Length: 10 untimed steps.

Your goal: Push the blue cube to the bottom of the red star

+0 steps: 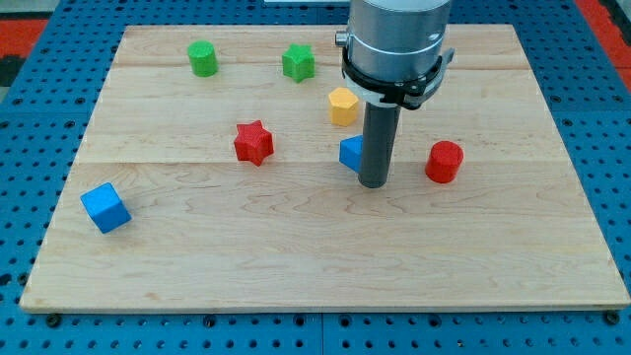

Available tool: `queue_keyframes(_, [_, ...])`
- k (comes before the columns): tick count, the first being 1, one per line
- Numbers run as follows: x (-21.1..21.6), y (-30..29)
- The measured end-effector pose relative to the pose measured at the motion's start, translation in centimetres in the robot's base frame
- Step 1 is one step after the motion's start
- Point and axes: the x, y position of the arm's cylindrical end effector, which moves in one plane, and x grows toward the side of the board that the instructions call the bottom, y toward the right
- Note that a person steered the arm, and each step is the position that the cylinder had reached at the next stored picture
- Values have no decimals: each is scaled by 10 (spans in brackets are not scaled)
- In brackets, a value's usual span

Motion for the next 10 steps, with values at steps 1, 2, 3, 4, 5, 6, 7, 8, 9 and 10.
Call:
queue_keyframes(1, [-18, 0])
queue_keyframes(2, [17, 4])
queue_keyframes(3, [103, -45])
queue_keyframes(4, [146, -112])
queue_keyframes(5, [146, -140])
queue_keyframes(6, [146, -134])
queue_keyframes(7, [132, -142])
queue_keyframes(8, [122, -175])
queue_keyframes(9, [140, -241])
queue_keyframes(10, [93, -341])
